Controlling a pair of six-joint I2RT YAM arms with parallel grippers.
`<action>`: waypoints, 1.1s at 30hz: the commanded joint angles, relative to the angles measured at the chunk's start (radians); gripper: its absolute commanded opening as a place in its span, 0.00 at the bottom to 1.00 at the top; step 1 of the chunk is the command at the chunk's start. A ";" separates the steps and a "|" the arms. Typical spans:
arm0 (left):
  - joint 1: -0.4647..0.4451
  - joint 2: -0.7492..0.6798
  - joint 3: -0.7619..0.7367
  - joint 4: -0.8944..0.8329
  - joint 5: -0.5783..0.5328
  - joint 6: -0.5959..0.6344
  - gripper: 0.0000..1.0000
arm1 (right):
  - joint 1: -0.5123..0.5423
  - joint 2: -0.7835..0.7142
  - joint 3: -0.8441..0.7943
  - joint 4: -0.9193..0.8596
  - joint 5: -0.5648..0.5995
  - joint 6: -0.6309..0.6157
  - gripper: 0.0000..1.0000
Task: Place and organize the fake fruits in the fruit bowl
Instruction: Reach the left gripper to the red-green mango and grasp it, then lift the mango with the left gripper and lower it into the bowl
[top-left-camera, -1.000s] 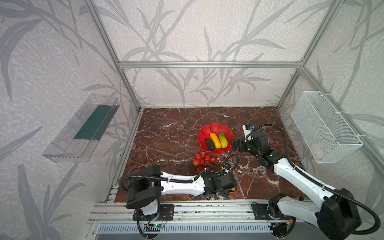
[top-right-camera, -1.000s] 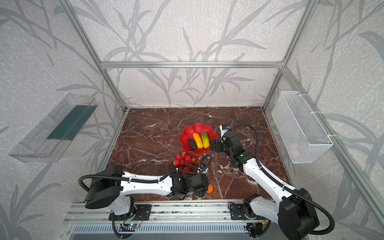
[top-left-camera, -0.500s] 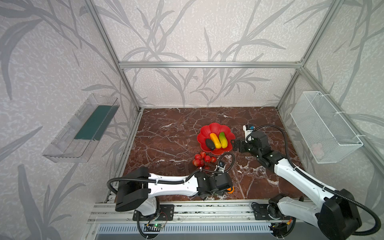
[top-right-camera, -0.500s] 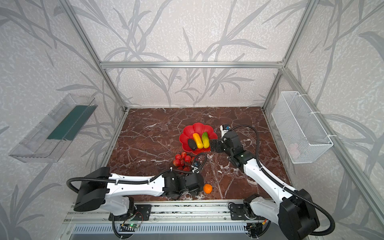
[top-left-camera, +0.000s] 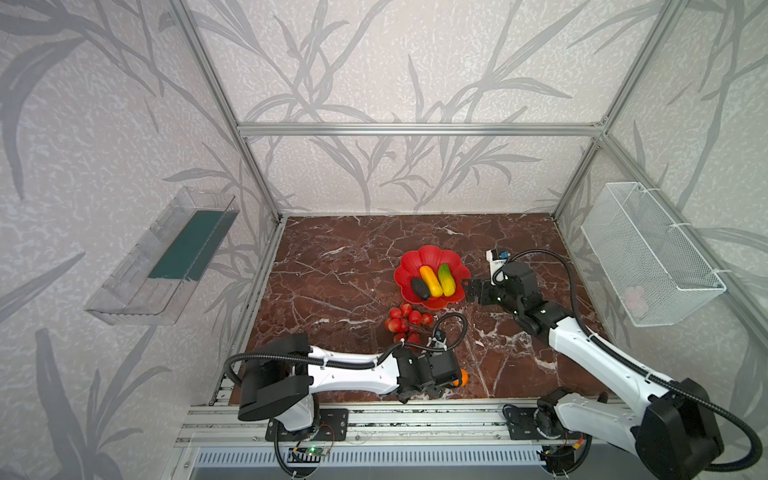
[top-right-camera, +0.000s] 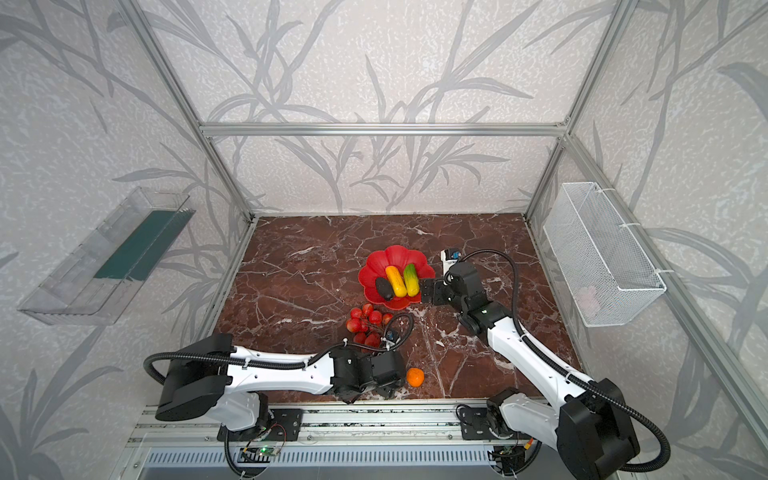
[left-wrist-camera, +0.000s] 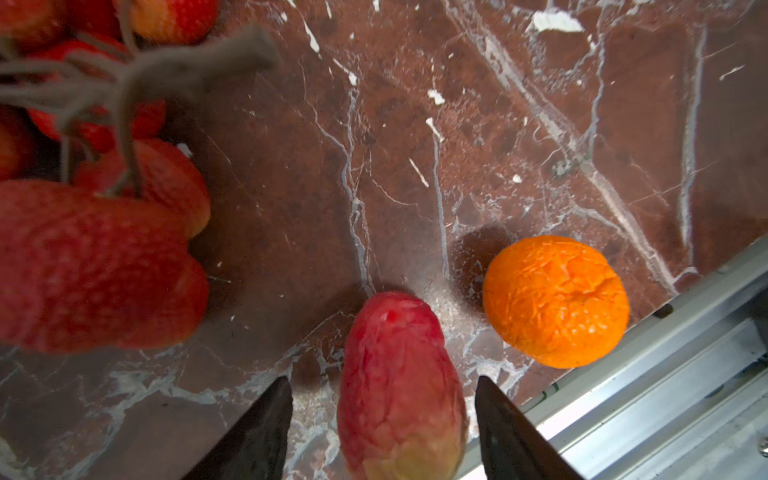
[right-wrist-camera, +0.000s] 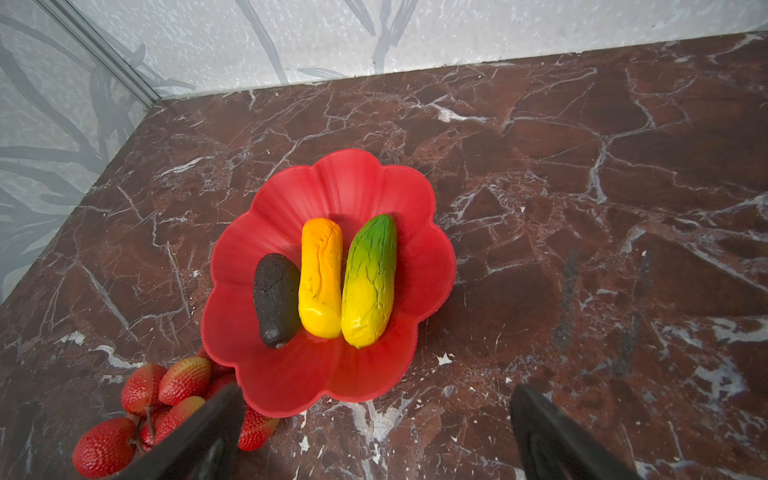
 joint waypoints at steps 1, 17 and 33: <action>-0.003 0.014 0.013 -0.018 0.000 -0.025 0.70 | -0.006 -0.027 -0.011 0.004 -0.006 -0.003 0.99; 0.005 0.005 0.019 -0.042 -0.031 -0.046 0.41 | -0.006 -0.038 -0.016 0.005 0.001 0.003 0.99; 0.390 -0.148 0.246 0.055 0.039 0.430 0.41 | -0.005 -0.097 -0.064 -0.047 -0.038 0.050 0.99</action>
